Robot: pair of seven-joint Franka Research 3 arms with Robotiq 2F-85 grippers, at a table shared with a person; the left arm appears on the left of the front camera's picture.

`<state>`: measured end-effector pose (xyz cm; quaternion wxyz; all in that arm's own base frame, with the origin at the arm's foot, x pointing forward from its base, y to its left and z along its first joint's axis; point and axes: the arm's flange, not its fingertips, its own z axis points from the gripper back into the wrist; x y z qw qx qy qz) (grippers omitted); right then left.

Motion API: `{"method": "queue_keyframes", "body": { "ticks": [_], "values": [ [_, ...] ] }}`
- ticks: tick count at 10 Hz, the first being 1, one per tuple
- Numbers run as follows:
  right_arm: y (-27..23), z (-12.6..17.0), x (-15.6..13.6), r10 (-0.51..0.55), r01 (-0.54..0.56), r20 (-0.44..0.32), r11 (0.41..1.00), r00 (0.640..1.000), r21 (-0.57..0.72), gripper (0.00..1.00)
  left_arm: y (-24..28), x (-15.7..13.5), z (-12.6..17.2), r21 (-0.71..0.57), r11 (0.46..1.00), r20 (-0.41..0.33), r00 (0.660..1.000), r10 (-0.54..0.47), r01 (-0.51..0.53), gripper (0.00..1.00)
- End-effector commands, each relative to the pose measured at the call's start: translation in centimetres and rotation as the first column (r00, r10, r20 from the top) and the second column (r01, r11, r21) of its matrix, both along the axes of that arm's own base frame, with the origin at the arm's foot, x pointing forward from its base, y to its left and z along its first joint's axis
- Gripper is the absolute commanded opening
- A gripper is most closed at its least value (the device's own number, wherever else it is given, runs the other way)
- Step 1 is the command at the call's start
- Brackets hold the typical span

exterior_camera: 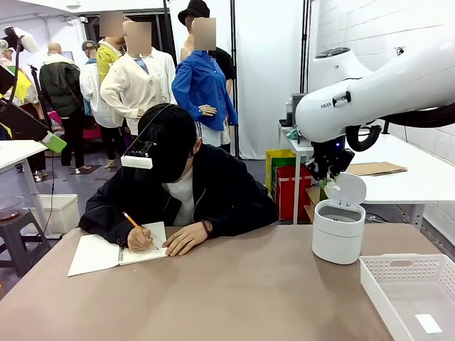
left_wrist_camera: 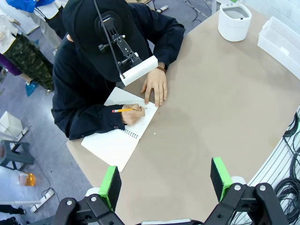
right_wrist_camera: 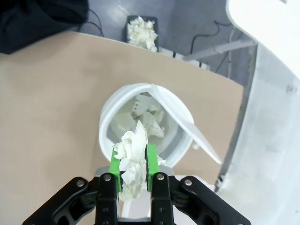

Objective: Sort the paper based on its condition.
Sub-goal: If a person hands you a paper, place it in the Organizing basket , and if it's crumpled, put it in the Trash can.

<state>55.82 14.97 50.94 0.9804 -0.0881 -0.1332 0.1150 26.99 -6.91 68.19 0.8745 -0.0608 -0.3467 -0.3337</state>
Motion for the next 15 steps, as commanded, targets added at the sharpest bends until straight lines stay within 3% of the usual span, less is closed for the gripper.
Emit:
{"method": "queue_keyframes", "body": {
  "ticks": [1, 5, 9, 15],
  "values": [
    [-1.1, -1.3, -0.2, -0.057, 0.057, -0.013, 0.998, 0.998, -0.03, 0.25, 0.0, 0.0, 0.0, 0.003, 1.0, -0.001, 1.0, 0.002, -0.002, 1.0],
    [-1.4, -1.1, 0.1, -0.026, 0.025, -0.02, 1.0, 0.999, -0.009, 0.25, 0.0, 0.0, 0.0, 0.003, 1.0, -0.001, 1.0, 0.002, -0.002, 1.0],
    [-1.5, -1.2, -0.5, -0.035, 0.036, -0.036, 0.999, 0.999, 0.01, 0.99, 0.0, 0.0, 0.0, 0.003, 1.0, -0.001, 1.0, 0.002, -0.002, 1.0],
    [0.3, 0.0, -2.4, 0.012, -0.009, -0.054, 0.998, 0.998, 0.054, 1.0, 0.0, 0.0, 0.0, 0.003, 1.0, -0.001, 1.0, 0.002, -0.002, 1.0]
  ]
}}
